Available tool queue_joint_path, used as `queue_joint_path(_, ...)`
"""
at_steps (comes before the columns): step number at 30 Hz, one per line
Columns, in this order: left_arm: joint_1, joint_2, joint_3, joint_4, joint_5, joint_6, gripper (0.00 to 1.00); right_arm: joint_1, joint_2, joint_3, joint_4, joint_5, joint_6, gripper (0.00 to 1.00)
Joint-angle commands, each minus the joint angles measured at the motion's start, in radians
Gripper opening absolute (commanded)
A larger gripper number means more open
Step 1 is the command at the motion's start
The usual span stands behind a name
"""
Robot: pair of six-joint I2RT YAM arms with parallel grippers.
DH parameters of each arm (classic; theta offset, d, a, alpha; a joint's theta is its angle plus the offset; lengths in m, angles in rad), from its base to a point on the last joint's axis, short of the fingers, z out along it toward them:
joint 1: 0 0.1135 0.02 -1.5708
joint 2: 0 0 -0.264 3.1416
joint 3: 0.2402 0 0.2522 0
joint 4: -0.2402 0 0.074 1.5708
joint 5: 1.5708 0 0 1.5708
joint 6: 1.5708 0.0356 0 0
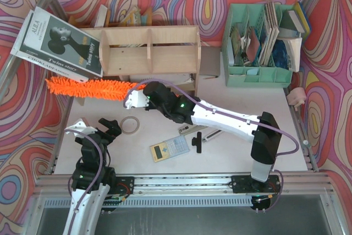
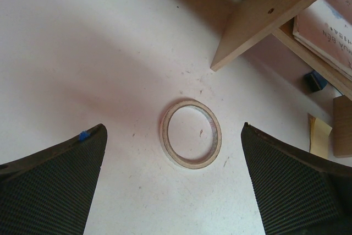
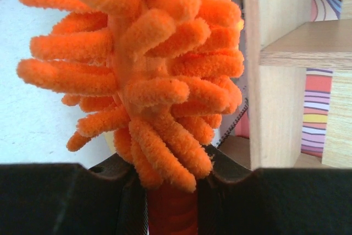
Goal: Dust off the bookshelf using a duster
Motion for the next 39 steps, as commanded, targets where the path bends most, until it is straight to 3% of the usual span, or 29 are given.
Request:
queue_joint_path(1, 0.005, -0.006, -0.017, 0.005, -0.015, 0.014, 0.98, 0.038, -0.057, -0.024, 0.051, 0.053, 0.051, 0.00)
queue_joint_path(7, 0.005, -0.007, -0.018, 0.004, -0.013, 0.014, 0.99, 0.066, -0.077, -0.024, 0.063, 0.048, 0.053, 0.00)
queue_joint_path(17, 0.005, -0.006, -0.018, 0.005, -0.013, 0.014, 0.99, 0.116, -0.067, 0.125, 0.095, 0.096, -0.086, 0.00)
queue_joint_path(28, 0.005, -0.009, -0.018, 0.005, -0.013, 0.014, 0.99, 0.094, 0.008, 0.228, 0.099, 0.107, -0.120, 0.00)
queue_joint_path(39, 0.005, -0.006, -0.018, 0.006, -0.012, 0.014, 0.99, 0.011, -0.051, 0.063, 0.124, 0.121, -0.073, 0.00)
